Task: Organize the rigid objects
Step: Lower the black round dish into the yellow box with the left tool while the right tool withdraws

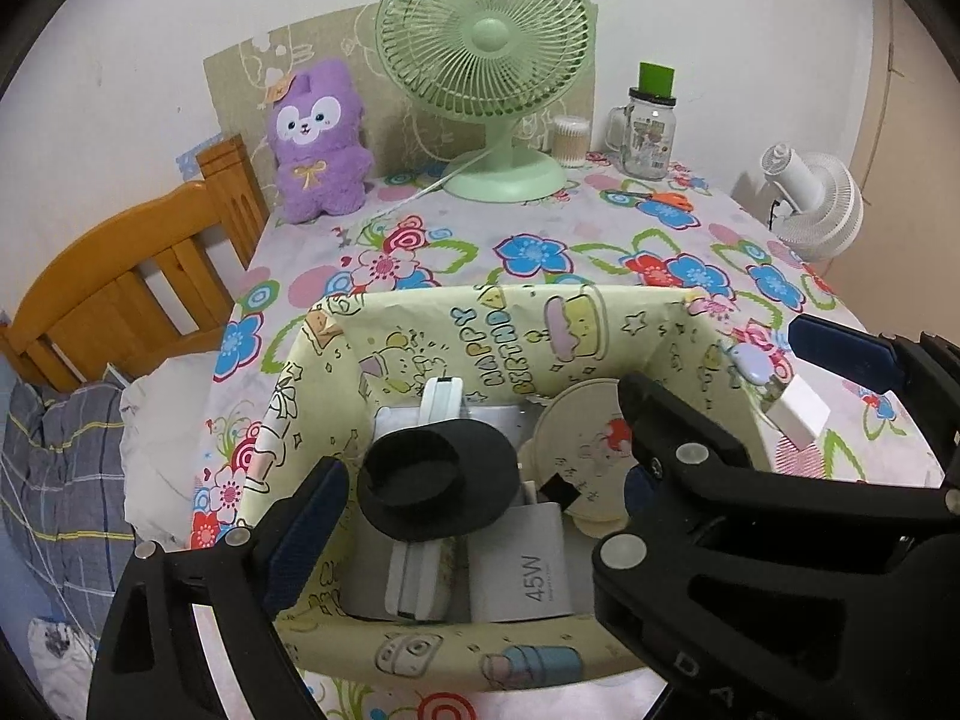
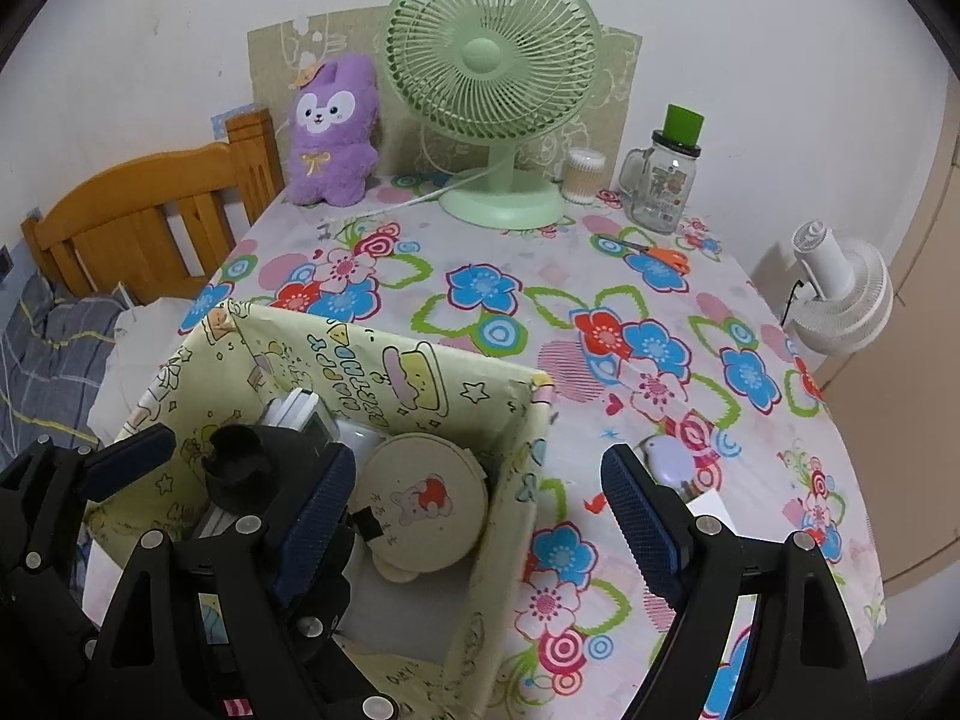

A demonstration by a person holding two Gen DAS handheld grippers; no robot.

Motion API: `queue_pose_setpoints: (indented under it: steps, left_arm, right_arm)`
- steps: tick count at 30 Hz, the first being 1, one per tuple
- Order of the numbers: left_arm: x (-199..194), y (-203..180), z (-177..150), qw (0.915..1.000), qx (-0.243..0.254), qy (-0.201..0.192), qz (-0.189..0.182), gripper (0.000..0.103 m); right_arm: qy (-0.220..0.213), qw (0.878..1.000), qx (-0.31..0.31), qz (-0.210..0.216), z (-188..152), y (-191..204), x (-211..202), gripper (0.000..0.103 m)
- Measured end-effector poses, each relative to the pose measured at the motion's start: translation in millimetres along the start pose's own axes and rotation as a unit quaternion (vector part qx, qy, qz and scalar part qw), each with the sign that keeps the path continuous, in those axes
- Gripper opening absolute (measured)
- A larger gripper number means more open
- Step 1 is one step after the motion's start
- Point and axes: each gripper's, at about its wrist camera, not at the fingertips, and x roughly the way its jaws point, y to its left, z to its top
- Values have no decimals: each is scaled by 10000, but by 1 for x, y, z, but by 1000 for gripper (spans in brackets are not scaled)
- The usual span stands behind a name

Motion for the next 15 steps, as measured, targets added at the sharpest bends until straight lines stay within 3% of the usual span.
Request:
queue_pose_setpoints:
  steps: [15]
  left_arm:
    - [-34, -29, -3, 9993, 153, -337, -62, 95]
  right_arm:
    - [-271, 9996, 122, 5, -9, -23, -37, 86]
